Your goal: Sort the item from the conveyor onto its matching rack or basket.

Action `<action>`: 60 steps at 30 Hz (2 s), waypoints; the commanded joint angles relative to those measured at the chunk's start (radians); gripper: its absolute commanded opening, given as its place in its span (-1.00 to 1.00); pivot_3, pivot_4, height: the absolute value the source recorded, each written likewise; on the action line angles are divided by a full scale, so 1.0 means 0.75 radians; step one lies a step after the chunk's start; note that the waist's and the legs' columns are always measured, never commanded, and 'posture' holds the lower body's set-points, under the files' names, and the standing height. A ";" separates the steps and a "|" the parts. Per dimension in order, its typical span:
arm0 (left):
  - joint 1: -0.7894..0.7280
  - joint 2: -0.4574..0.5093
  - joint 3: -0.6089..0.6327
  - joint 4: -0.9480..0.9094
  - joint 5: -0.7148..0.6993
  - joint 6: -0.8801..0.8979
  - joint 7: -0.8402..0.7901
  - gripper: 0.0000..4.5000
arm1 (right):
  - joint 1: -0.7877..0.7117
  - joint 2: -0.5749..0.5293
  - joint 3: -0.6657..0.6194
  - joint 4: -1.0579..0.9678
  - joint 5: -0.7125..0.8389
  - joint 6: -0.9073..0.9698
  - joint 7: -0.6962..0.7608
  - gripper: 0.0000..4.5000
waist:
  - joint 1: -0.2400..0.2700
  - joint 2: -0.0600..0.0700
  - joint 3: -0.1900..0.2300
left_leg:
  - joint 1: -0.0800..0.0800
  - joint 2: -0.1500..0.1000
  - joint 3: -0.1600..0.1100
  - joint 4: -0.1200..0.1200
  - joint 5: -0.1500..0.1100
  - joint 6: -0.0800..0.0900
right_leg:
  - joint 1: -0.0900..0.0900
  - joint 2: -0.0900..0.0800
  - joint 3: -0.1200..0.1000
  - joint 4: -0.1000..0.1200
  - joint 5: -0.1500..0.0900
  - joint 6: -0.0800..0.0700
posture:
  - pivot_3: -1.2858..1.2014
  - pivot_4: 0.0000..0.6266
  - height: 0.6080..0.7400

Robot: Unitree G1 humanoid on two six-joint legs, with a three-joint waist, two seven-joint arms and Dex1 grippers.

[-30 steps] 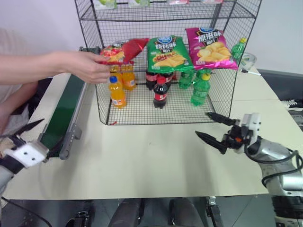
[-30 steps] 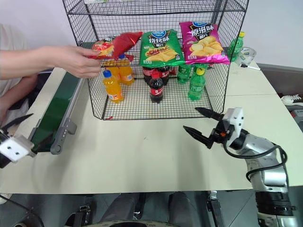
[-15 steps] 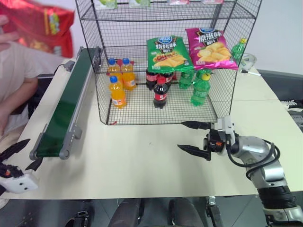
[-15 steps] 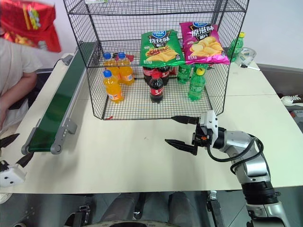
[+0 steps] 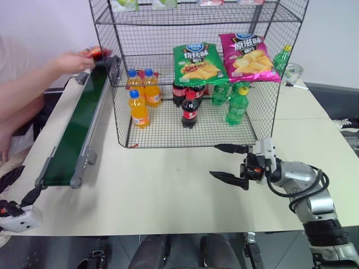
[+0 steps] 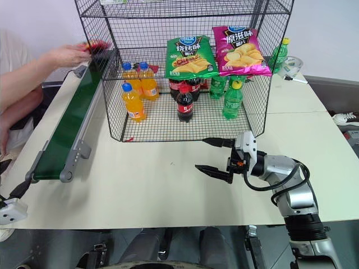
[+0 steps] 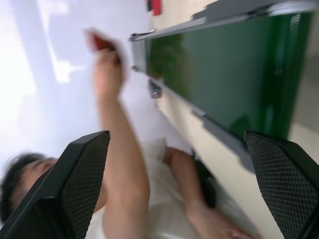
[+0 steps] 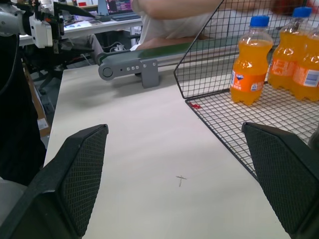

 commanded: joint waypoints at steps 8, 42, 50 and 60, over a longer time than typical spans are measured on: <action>0.013 -0.026 -0.132 -0.029 0.013 0.123 0.175 0.99 | -0.010 0.008 -0.012 -0.035 0.015 -0.008 0.014 1.00 | 0.004 -0.001 -0.001 | 0.000 0.000 0.000 0.001 0.000 0.000 | 0.000 0.000 0.000 0.001 0.000 0.000 | 0.03 -0.52 1.00; -0.004 -0.072 -0.293 -0.072 -0.062 0.238 0.264 0.99 | -0.040 0.034 0.000 0.000 -0.021 -0.034 0.000 1.00 | 0.003 -0.002 -0.001 | 0.000 0.000 0.000 0.002 0.000 0.000 | 0.000 0.000 0.000 0.002 0.000 0.000 | 0.03 -0.52 1.00; -0.002 -0.072 -0.304 -0.068 -0.112 0.232 0.233 0.99 | -0.046 0.035 0.003 0.001 -0.022 -0.035 -0.003 1.00 | 0.003 -0.002 -0.001 | 0.000 0.000 0.001 0.002 0.000 0.000 | 0.000 0.000 0.000 0.003 0.000 0.000 | 0.03 -0.52 1.00; 0.013 -0.069 -0.307 -0.068 -0.119 0.248 0.236 0.99 | -0.051 0.034 0.004 0.000 -0.023 -0.031 -0.006 1.00 | 0.002 -0.002 -0.001 | 0.000 0.000 0.001 0.002 0.000 0.000 | 0.000 0.000 0.000 0.003 0.000 0.000 | 0.03 -0.52 1.00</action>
